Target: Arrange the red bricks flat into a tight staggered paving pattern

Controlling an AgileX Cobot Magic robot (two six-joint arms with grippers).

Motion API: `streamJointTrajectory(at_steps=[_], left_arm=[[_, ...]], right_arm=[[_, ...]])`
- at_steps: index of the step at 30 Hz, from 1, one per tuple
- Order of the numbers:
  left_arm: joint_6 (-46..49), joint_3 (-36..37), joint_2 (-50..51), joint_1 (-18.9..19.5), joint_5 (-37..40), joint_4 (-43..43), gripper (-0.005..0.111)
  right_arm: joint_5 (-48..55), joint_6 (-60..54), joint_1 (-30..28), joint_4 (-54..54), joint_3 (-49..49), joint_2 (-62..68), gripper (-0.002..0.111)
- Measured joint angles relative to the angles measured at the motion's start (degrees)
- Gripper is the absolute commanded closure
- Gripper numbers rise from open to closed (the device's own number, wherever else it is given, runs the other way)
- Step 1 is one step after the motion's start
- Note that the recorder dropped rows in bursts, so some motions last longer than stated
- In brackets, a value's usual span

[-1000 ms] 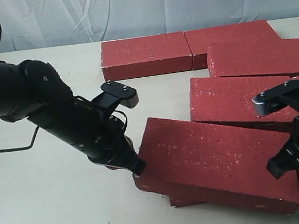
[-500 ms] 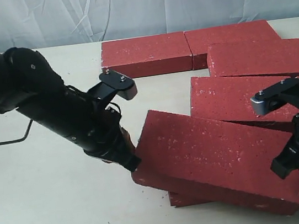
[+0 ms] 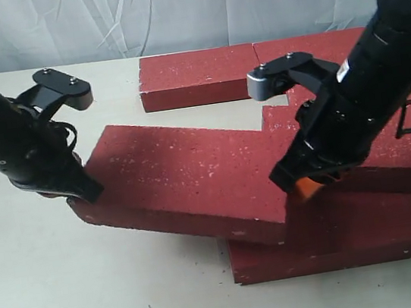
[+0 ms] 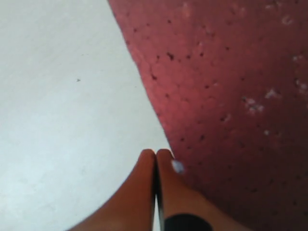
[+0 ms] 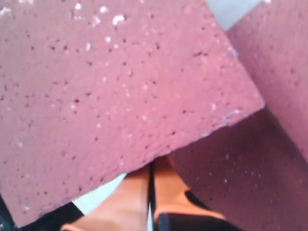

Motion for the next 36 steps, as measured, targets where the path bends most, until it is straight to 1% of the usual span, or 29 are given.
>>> streamJointTrajectory(at_steps=[3,9,12,16,21,30,36], left_arm=[[0.0,0.0,0.0,4.5,0.0,0.9,0.107],[0.0,0.0,0.0,10.2,-2.7,1.1,0.107],[0.0,0.0,0.7,12.2,-5.0,1.1,0.107],[0.0,0.0,3.0,12.8,-9.0,1.2,0.107],[0.0,0.0,7.2,13.0,-14.2,-0.4,0.107],[0.0,0.0,15.4,12.9,-25.6,-3.7,0.107],[0.1,0.0,18.7,13.1,-30.7,-0.5,0.107]], right_arm=[[-1.1,0.1,0.3,0.7,-6.7,6.1,0.109],[-2.6,0.4,0.3,1.9,-17.0,14.9,0.109],[-3.0,0.4,0.3,2.4,-21.4,18.5,0.109],[-3.5,0.4,0.3,1.9,-26.4,23.9,0.109],[-5.6,0.4,0.3,-0.8,-30.2,28.9,0.109],[-14.9,0.6,0.3,-6.2,-30.8,33.3,0.109],[-19.4,3.8,1.0,-13.5,-31.1,33.5,0.109]])
